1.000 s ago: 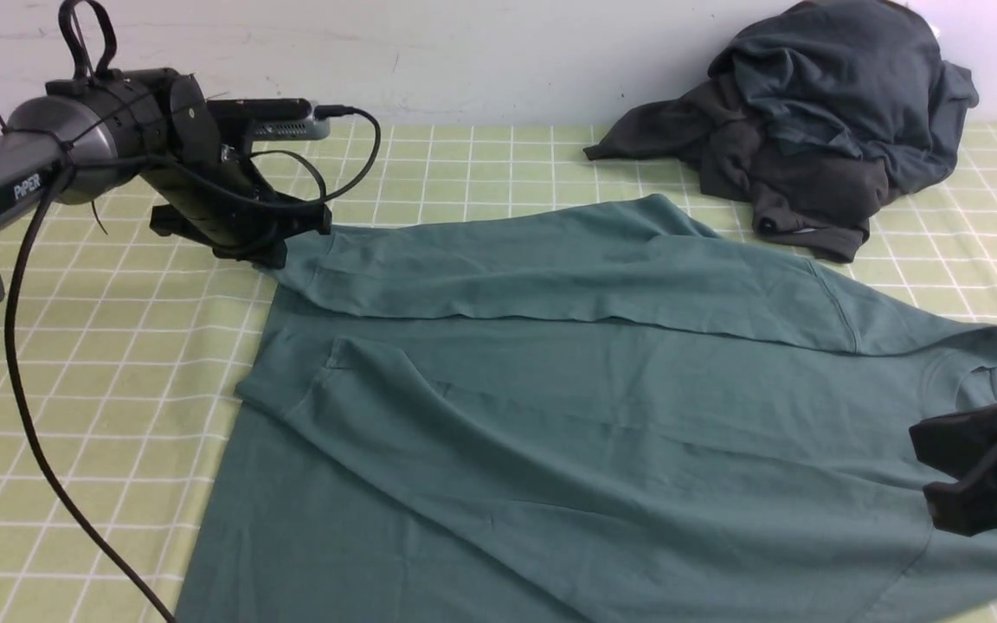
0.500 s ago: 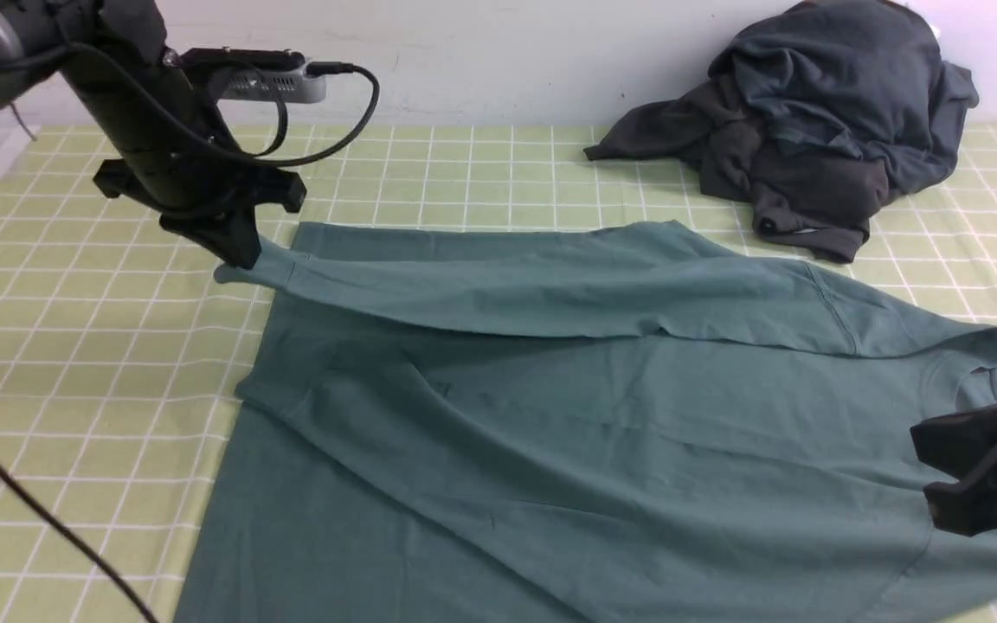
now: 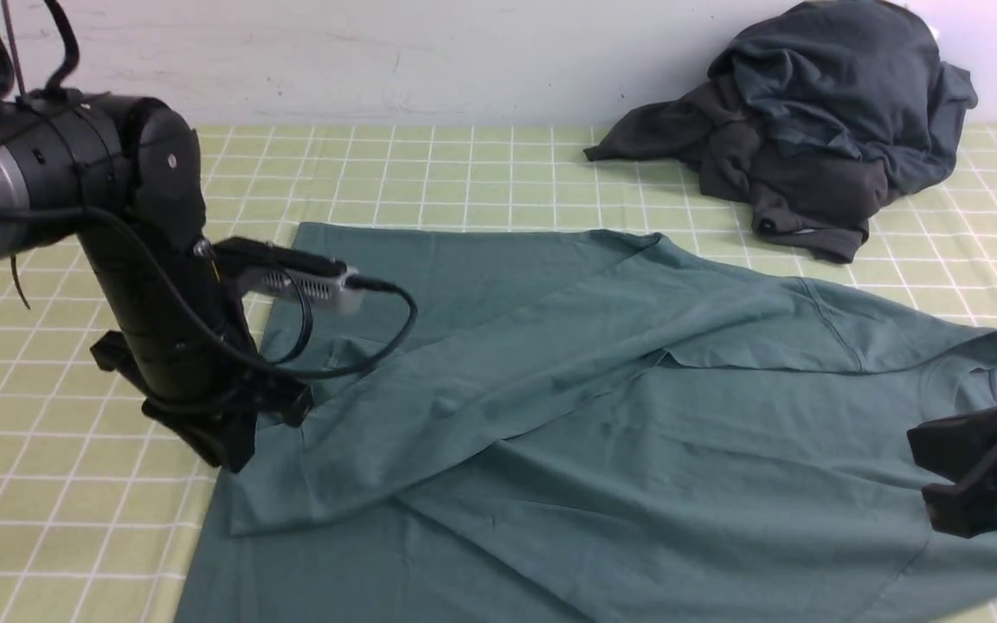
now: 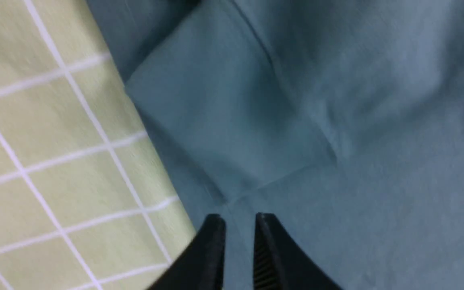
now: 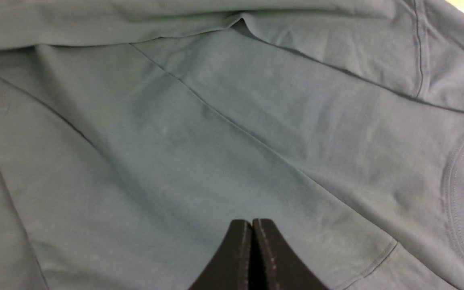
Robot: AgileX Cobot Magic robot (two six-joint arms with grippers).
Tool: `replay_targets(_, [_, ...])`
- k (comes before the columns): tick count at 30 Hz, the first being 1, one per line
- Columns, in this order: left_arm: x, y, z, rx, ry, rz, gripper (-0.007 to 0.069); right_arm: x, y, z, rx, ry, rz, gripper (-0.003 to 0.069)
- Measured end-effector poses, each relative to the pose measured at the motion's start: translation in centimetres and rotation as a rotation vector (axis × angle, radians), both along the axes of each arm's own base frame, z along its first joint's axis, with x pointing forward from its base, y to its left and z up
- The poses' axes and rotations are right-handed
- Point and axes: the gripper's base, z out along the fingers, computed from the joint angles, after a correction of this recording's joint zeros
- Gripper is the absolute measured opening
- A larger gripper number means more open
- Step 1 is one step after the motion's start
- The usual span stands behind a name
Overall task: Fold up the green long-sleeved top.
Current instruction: Use the left arm to drag and drop the cuff onto the cuff closest to the left arm, then use both arms simultaneously to clamp the lower edge of the clothing fabric
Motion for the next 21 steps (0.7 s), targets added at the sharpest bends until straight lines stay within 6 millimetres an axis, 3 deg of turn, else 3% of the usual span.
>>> replay_targets(4, [-1.8, -1.0, -0.5, -0.006, 0.059, -0.031, 0.0283, -0.1, 0.0, -0.1, 0.003, 0.011, 0.002, -0.001])
replay_targets(5, [-2.0, -1.1, -0.5, -0.007, 0.061, -0.034, 0.0289, -0.1, 0.0, -0.1, 0.002, 0.013, 0.002, -0.001])
replay_targets(8, [-5.2, -2.9, -1.8, 0.029, 0.111, -0.155, 0.0361, -0.2, 0.0, -0.2, 0.0, 0.034, 0.007, -0.001])
replay_targets(14, [-10.7, -3.7, -4.4, 0.182, 0.116, -0.51, 0.0378, -0.3, 0.1, -0.2, 0.008, 0.039, 0.008, -0.001])
replay_targets(21, [-13.7, -2.6, -7.2, 0.195, 0.141, -0.694, 0.0378, -0.3, 0.3, -0.2, 0.02, 0.036, 0.026, -0.001])
